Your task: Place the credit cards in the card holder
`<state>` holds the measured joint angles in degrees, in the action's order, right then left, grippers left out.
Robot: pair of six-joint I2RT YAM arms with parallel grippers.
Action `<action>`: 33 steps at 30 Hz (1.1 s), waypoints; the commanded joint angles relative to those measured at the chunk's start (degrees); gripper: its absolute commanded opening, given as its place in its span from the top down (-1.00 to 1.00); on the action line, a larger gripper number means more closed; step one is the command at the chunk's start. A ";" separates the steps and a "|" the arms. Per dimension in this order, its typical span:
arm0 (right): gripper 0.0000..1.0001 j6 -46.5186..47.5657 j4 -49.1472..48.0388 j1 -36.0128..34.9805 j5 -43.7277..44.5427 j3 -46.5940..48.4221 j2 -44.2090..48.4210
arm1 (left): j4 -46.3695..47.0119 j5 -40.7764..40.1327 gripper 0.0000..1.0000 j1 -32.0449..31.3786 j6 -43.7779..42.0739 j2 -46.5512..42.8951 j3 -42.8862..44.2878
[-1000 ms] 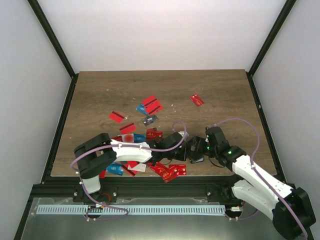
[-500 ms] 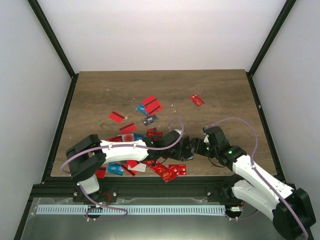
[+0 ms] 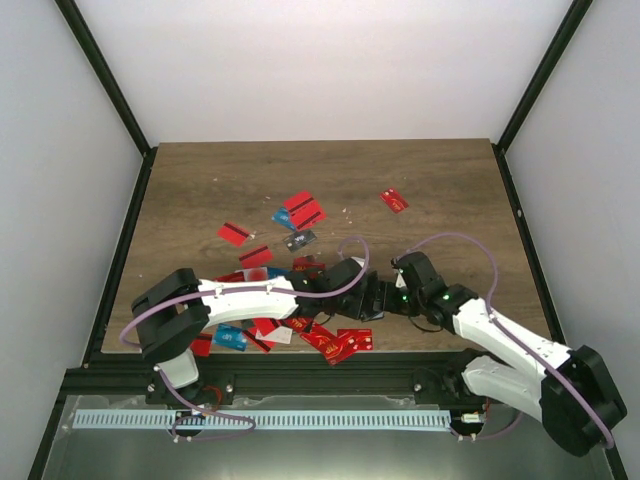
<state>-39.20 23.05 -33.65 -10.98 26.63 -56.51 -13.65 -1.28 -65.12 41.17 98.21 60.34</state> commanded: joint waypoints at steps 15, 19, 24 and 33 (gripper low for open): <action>-0.44 -0.62 -0.76 -0.81 11.41 2.09 -5.51 | -3.91 0.12 0.92 0.06 -4.14 -6.59 1.80; -0.44 -0.94 -0.64 -0.81 12.74 1.65 -5.95 | -5.54 -1.18 0.92 0.08 -4.55 -8.08 2.04; -0.44 -1.48 -0.11 -0.80 13.95 2.01 -6.11 | -7.35 -2.17 0.92 0.16 -5.02 -9.47 2.57; -0.47 0.52 -4.62 -0.74 6.75 0.73 6.29 | -9.44 -2.95 0.92 2.57 -7.43 -11.44 2.01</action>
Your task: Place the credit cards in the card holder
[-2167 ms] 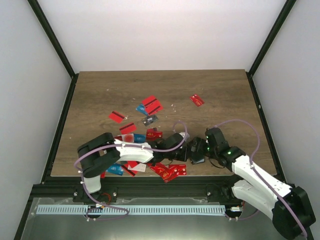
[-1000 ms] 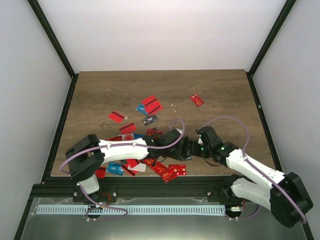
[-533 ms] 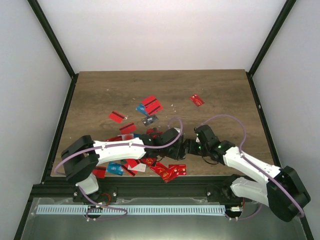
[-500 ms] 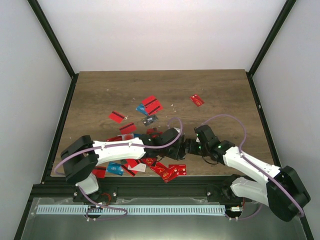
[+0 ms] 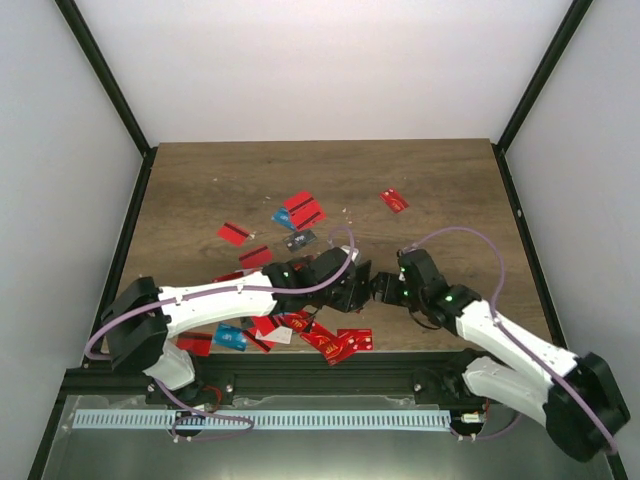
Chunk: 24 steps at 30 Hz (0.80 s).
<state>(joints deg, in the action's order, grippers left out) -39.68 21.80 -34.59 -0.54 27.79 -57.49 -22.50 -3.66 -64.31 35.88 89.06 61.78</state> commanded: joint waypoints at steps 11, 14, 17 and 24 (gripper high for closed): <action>-0.32 1.47 -7.15 0.33 -8.55 -0.47 5.96 | 0.73 4.25 0.92 3.43 -5.89 -4.77 0.01; -0.14 1.45 -6.95 0.54 -6.75 -0.32 4.75 | 0.45 4.18 0.92 3.47 -5.91 -4.85 -0.13; 0.08 1.45 -7.11 0.83 -6.15 -0.49 4.10 | 0.44 4.20 0.92 3.49 -5.87 -5.19 -0.32; 0.31 1.10 -8.80 1.07 -7.41 -1.39 2.96 | 0.62 4.40 0.92 3.53 -5.98 -5.23 -0.26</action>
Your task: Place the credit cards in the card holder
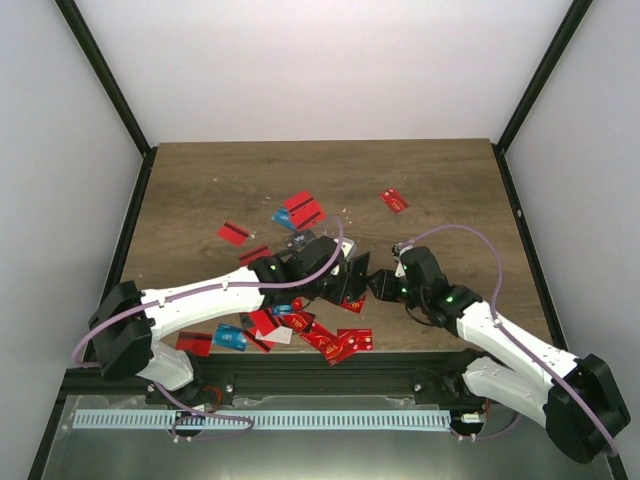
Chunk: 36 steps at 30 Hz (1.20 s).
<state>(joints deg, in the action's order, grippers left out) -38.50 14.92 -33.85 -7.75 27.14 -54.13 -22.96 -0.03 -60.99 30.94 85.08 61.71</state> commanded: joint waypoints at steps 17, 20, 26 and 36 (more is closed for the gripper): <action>0.99 -2.06 1.60 1.28 1.84 2.57 -1.22 | 4.80 6.86 0.85 4.74 -2.49 0.39 0.62; 0.99 -2.86 2.29 3.76 1.45 3.36 -2.93 | 6.48 11.75 0.83 8.45 -4.02 3.58 2.35; 0.99 -2.53 -0.32 6.91 -3.36 6.34 -10.17 | 7.32 19.35 0.72 15.51 -8.10 15.04 9.29; 0.99 -0.91 -2.70 11.63 -5.81 5.75 -16.85 | 3.75 12.73 0.00 18.50 -13.94 24.57 17.05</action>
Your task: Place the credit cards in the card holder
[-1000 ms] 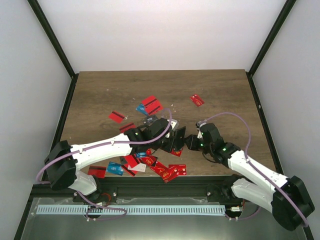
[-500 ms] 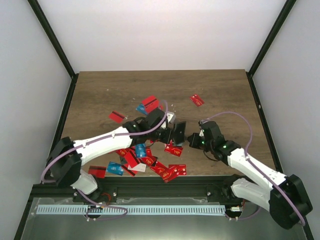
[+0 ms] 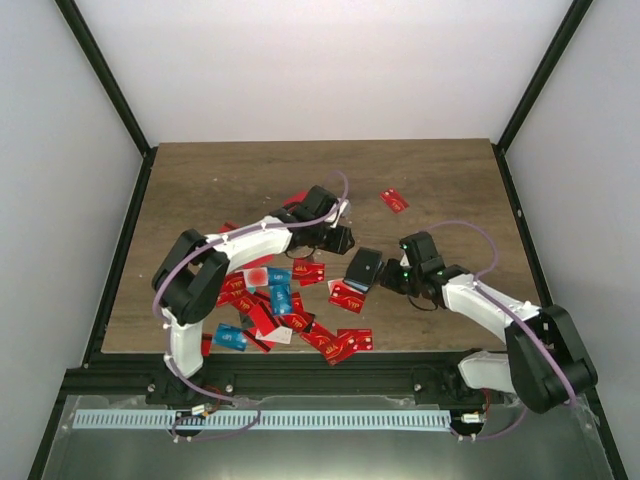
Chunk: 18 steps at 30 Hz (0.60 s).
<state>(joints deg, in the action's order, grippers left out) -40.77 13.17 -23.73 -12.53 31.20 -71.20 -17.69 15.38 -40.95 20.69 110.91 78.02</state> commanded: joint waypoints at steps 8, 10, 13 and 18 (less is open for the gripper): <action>0.99 2.73 3.54 2.06 0.72 4.29 5.34 | 2.31 -3.67 -0.39 -6.12 -5.74 -5.61 -5.06; 0.99 3.17 4.18 2.09 0.15 5.21 5.41 | 2.97 -3.60 -0.41 -7.12 -5.83 -5.26 -4.84; 0.99 3.50 4.96 2.10 -0.53 6.13 5.35 | 3.17 -3.53 -0.44 -8.16 -5.66 -4.19 -3.74; 0.99 3.85 6.09 2.05 -0.09 6.45 7.10 | 2.45 -4.71 -0.48 -8.85 -4.61 -2.07 -1.45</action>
<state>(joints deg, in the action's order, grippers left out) -38.13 17.34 -22.24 -12.64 35.44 -66.24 -15.97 11.90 -49.45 16.08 106.91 74.22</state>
